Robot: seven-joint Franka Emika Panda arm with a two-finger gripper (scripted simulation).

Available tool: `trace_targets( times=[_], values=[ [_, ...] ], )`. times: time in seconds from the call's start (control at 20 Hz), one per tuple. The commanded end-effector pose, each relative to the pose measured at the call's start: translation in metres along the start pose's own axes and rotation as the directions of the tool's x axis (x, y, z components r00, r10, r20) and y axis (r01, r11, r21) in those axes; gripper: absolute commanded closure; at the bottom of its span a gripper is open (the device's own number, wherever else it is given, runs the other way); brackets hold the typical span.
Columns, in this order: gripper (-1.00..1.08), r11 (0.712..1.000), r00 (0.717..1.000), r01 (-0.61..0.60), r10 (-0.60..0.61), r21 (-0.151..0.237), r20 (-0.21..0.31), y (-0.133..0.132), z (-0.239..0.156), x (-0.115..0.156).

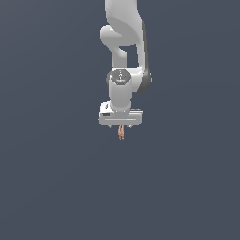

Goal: Pick up the object and move it to a goal position.

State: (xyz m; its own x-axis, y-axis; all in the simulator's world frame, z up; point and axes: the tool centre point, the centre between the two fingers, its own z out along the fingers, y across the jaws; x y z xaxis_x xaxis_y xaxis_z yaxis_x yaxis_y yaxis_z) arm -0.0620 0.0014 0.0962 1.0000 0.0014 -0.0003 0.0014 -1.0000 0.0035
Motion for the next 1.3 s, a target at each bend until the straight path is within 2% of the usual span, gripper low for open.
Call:
trace_targets(
  times=[0.0, 0.35, 0.85, 1.1, 1.15, 1.25],
  values=[
    [-0.92, 1.000, 1.000, 0.001, -0.001, 0.003, 0.000, -0.003, 0.004, -0.005],
    [-0.92, 1.000, 1.000, 0.002, -0.002, 0.003, 0.000, -0.004, 0.008, -0.006],
    [-0.92, 1.000, 1.000, 0.002, -0.002, 0.003, 0.000, -0.005, 0.049, -0.008],
    [-0.92, 1.000, 1.000, 0.002, -0.002, 0.003, 0.000, -0.005, 0.056, -0.007],
    [1.08, 1.000, 1.000, 0.002, -0.002, 0.003, 0.000, -0.005, 0.056, -0.007],
    [1.08, 1.000, 1.000, 0.002, -0.002, 0.003, 0.000, -0.005, 0.056, -0.007]
  ],
)
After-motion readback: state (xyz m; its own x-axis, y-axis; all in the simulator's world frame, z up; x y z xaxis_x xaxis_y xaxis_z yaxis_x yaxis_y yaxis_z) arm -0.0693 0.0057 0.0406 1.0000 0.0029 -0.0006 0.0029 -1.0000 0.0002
